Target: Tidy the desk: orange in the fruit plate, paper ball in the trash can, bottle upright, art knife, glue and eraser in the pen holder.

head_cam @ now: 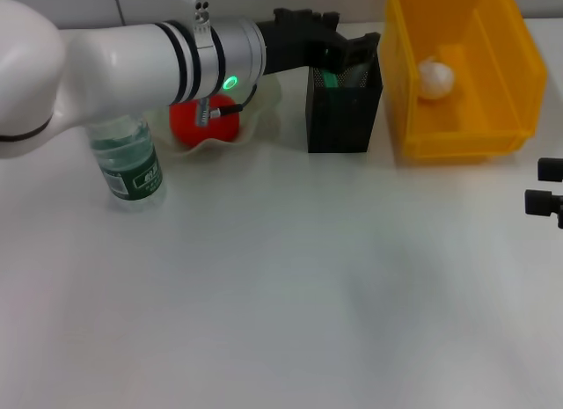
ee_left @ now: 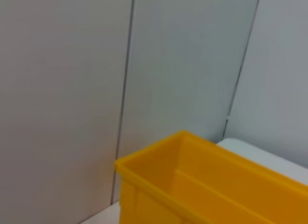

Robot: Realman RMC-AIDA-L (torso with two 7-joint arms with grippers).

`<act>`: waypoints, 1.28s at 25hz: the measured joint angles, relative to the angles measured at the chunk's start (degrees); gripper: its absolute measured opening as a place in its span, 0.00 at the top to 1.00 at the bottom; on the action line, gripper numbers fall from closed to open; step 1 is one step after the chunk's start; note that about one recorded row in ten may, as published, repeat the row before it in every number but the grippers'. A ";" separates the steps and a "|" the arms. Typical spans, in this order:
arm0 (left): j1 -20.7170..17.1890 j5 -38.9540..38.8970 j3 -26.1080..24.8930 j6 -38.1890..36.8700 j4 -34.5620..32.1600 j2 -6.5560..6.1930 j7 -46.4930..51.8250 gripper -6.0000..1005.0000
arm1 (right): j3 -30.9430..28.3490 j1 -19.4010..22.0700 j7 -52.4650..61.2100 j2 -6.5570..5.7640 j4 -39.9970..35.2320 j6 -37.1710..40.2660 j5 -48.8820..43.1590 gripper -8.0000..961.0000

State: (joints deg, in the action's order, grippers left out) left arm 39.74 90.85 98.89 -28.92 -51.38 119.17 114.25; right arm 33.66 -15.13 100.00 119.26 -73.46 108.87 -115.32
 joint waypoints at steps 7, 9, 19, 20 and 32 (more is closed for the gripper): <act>-13.16 -1.76 -6.18 -19.85 -16.46 -0.48 -6.47 0.23 | 0.16 -0.66 -2.04 0.04 0.28 2.18 0.50 0.38; -15.65 -3.54 -8.31 -25.90 -18.03 -0.56 -8.55 0.17 | 0.16 -0.90 -2.64 0.07 0.56 2.81 0.58 0.38; -22.53 -6.50 -27.69 -63.13 -11.66 -1.05 -18.76 0.15 | 2.27 -3.62 -5.63 -0.06 4.43 5.12 0.80 0.24; -22.51 -5.43 -30.78 -68.12 -8.91 -1.38 -21.05 0.15 | 2.33 -3.93 -6.92 0.04 5.16 5.10 0.81 0.21; -21.20 2.81 -37.61 -76.82 9.85 -6.69 -35.06 0.15 | 4.30 -5.08 -13.47 -0.16 10.09 6.05 0.62 0.17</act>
State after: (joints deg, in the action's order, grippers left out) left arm 18.54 93.67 61.28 -105.73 -41.54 112.48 79.19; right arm 37.96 -20.21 86.53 119.10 -63.37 114.92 -114.70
